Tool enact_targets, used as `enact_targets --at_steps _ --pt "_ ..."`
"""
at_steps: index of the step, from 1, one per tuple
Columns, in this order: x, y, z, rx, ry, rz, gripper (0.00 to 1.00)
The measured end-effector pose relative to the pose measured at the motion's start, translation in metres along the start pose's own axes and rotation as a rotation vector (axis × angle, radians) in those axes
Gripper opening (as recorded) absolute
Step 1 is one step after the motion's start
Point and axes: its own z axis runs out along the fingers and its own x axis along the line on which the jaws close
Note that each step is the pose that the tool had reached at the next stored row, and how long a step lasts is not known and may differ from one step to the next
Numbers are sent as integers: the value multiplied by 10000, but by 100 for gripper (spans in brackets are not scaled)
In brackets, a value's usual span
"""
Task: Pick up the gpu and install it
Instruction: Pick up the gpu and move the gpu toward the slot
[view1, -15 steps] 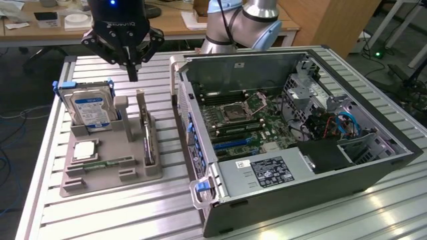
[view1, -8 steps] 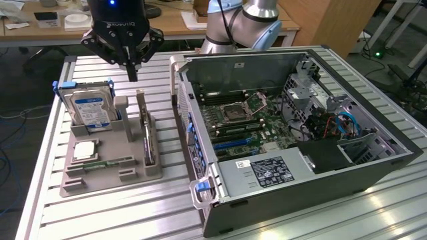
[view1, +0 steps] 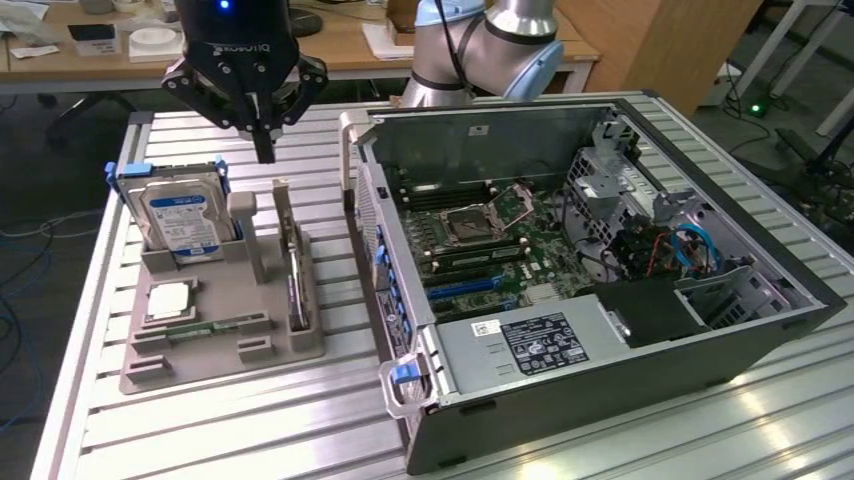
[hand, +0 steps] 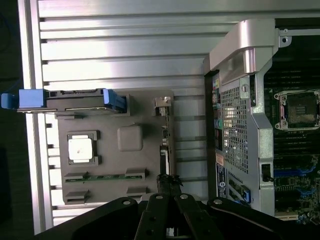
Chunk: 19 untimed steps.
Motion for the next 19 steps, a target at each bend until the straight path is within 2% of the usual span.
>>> enact_targets --at_steps 3,6,7,8,10,11,19 --pt "0 0 0 0 0 0 17" --pt "0 0 0 0 0 0 35" --pt "0 0 0 0 0 0 35" --pt "0 0 0 1 1 0 41" --pt "1 -1 0 0 0 0 41" --pt "2 0 0 -1 0 0 47" --pt "5 -14 48 -7 29 -541 47"
